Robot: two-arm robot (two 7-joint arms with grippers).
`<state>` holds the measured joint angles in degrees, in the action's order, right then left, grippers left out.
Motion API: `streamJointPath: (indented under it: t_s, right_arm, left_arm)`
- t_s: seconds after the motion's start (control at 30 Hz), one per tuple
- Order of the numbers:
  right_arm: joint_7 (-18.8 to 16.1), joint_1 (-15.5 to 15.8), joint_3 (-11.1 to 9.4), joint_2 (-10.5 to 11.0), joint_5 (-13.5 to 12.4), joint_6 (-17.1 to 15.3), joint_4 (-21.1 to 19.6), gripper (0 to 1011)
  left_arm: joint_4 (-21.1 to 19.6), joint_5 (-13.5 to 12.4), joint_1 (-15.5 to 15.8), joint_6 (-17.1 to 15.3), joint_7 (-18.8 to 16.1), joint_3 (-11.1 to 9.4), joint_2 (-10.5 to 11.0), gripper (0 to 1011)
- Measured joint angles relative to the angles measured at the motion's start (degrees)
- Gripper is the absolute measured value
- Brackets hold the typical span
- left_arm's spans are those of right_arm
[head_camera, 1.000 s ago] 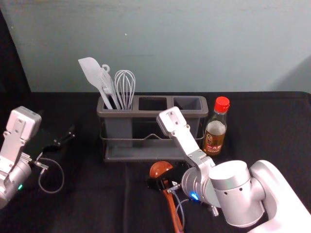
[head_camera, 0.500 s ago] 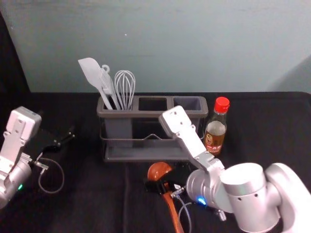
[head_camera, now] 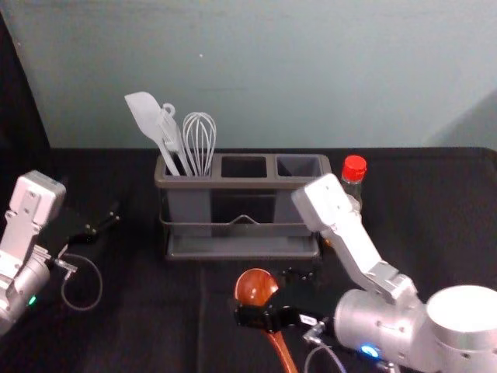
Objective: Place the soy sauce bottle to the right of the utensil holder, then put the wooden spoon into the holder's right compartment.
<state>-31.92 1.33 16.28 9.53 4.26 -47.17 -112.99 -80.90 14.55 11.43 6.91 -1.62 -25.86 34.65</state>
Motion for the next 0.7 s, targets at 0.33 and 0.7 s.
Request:
streamJointPath:
  t_s: [0.33, 0.7]
  right_arm:
    - [-0.87, 6.18, -4.60, 3.20, -4.12, 12.82, -5.85, 844]
    - [2.65, 12.25, -9.33, 6.95, -3.98, 34.48, -8.45, 844]
  left_arm:
    - [0.00, 0.00, 0.00, 0.00, 0.00, 0.00, 0.00, 1012]
    - [0.00, 0.00, 0.00, 0.00, 0.00, 0.00, 0.00, 1011]
